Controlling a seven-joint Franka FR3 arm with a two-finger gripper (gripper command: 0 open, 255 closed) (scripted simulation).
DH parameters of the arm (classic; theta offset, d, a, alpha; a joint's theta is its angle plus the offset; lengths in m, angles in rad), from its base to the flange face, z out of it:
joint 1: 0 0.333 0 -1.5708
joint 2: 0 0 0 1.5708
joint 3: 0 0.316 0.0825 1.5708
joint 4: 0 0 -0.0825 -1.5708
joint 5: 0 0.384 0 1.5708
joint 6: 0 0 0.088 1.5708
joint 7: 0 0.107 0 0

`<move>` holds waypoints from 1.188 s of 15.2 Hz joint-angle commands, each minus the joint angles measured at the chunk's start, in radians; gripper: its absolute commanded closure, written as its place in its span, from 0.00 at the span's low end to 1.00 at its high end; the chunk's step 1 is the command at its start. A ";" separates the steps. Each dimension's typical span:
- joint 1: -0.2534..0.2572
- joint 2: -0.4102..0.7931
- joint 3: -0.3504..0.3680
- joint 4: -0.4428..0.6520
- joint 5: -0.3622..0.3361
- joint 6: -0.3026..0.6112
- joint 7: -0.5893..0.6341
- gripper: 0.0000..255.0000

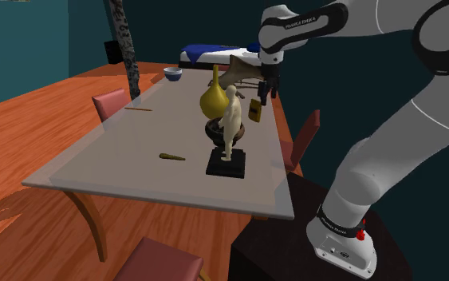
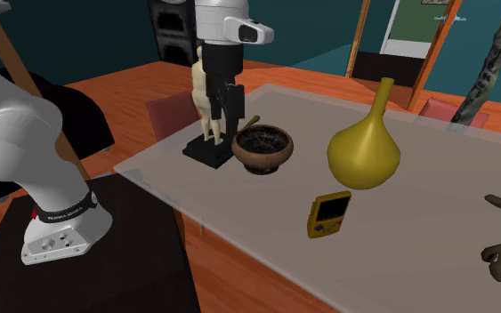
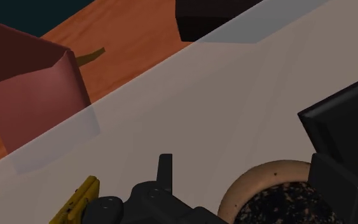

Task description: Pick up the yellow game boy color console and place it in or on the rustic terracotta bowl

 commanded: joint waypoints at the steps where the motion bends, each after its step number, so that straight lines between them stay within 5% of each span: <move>1: -0.007 0.073 -0.037 0.051 0.012 0.021 -0.057 0.00; 9: -0.048 0.395 -0.134 0.295 0.135 0.072 -0.268 0.00; 18: -0.181 0.780 -0.139 0.683 0.306 0.013 -0.458 0.00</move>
